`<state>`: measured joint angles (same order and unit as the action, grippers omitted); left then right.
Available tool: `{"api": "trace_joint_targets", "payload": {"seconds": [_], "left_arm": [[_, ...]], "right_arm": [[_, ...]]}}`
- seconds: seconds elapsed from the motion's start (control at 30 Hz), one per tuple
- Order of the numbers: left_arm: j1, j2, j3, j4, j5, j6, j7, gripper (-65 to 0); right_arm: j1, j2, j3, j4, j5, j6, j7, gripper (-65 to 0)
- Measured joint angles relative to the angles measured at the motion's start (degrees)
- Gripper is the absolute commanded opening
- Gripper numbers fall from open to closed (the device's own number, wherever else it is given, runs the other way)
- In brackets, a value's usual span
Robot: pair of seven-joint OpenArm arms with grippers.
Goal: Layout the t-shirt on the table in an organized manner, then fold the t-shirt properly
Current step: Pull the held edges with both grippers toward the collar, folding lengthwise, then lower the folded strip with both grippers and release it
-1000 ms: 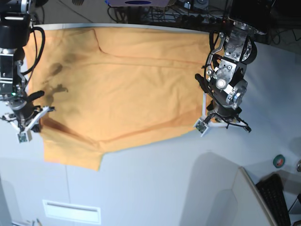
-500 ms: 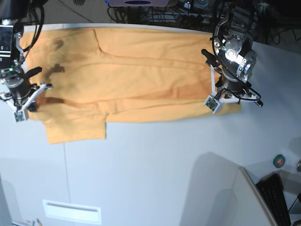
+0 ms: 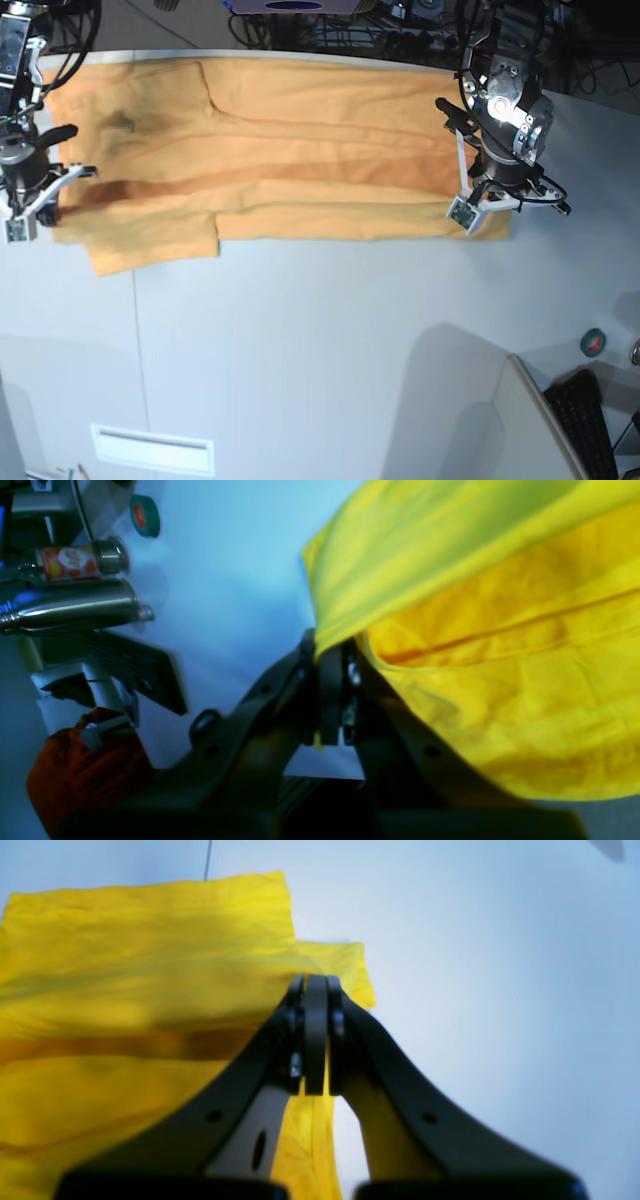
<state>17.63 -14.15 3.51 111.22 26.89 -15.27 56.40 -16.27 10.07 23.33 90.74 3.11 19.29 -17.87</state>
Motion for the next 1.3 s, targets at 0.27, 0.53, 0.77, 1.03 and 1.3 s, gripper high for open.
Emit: {"api": "trace_joint_targets", "payload": {"seconds": [0.27,0.53,0.77,1.03,1.3], "left_arm": [[2.97,3.19,-5.60,2.08,0.35,-5.70,-0.37,-65.0],[5.27,5.03,-10.25,3.58,0.72,-5.79,-3.54,-65.0],[7.82,5.38,-10.58,3.54,0.07,-6.01,-4.35,-65.0],[11.15,5.22,-10.97,3.58,-1.64,-8.37,-4.52,-65.0],[11.63,5.22,-11.19,3.58,-4.22,-8.35,-4.57,-65.0]], "right_arm": [[-3.52,-0.68,0.09,2.67,0.07,-0.02,-0.17,-65.0],[-6.47,-3.39,4.26,4.76,0.26,0.02,-0.04,-65.0],[-7.78,-3.65,4.48,4.74,0.26,0.02,-0.44,-65.0],[-9.49,-3.78,4.42,9.73,0.46,0.00,-6.62,-65.0],[-10.82,-4.81,4.42,10.82,0.46,0.00,-9.86,-65.0]]}}
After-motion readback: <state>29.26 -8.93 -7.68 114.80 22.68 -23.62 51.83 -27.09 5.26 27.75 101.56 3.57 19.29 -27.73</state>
